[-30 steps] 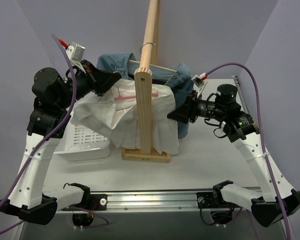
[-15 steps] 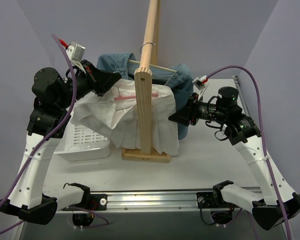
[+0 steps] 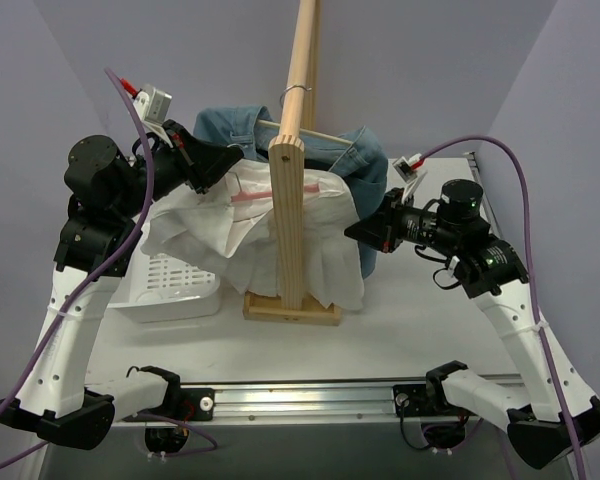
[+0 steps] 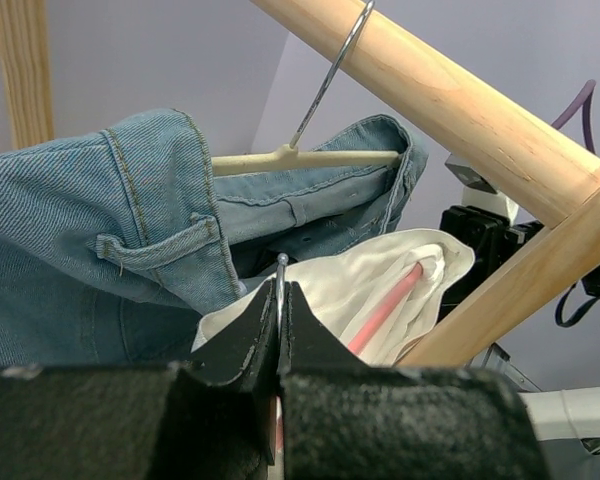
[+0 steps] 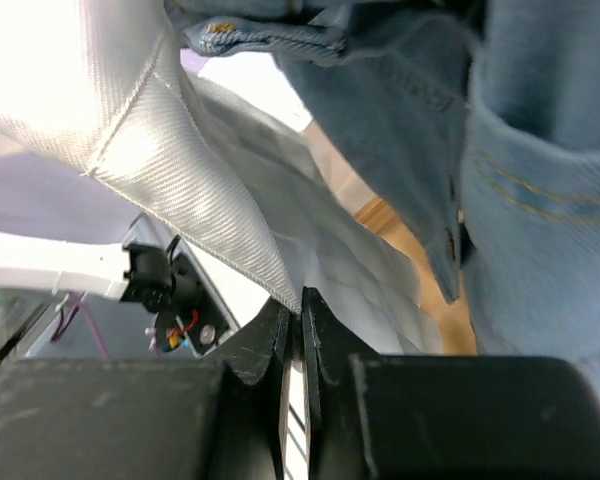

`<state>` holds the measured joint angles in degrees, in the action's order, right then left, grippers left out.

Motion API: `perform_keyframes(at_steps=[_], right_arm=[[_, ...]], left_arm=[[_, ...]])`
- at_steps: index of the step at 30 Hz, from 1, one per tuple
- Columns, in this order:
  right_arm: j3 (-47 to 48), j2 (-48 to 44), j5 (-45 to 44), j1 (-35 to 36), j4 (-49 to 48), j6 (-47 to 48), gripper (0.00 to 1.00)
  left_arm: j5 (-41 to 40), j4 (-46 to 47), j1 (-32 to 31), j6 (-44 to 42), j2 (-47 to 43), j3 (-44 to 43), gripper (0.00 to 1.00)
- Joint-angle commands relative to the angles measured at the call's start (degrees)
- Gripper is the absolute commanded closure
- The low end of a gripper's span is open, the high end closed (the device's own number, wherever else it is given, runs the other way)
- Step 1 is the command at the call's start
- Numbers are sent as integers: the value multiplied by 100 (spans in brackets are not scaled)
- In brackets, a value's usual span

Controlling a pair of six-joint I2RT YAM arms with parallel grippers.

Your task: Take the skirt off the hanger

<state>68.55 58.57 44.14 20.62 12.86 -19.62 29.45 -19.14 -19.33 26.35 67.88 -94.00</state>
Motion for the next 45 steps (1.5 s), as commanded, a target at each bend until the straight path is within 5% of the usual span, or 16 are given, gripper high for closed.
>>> perform_keyframes(at_steps=[1,14,24,27,32,45], right_arm=[[26,-310,-800,3,119,-262,100],[-61,-574,-2911,-199,1201,-508,100],[0,-110,-1286,-120,937,-139,100],[254,75,-1074,-15,919,-95,74],[1149,252,-1285,38,1306,247,49],[2329,569,278,47,1597,661,52]], left_arm=[[-9,279,26,-156,-196,-128,98],[16,314,158,-183,-354,-5,98],[342,657,158,160,-293,101,98],[377,648,158,169,-266,66,98],[237,517,158,-24,-275,-13,98],[-141,-143,149,-613,-284,-295,98]])
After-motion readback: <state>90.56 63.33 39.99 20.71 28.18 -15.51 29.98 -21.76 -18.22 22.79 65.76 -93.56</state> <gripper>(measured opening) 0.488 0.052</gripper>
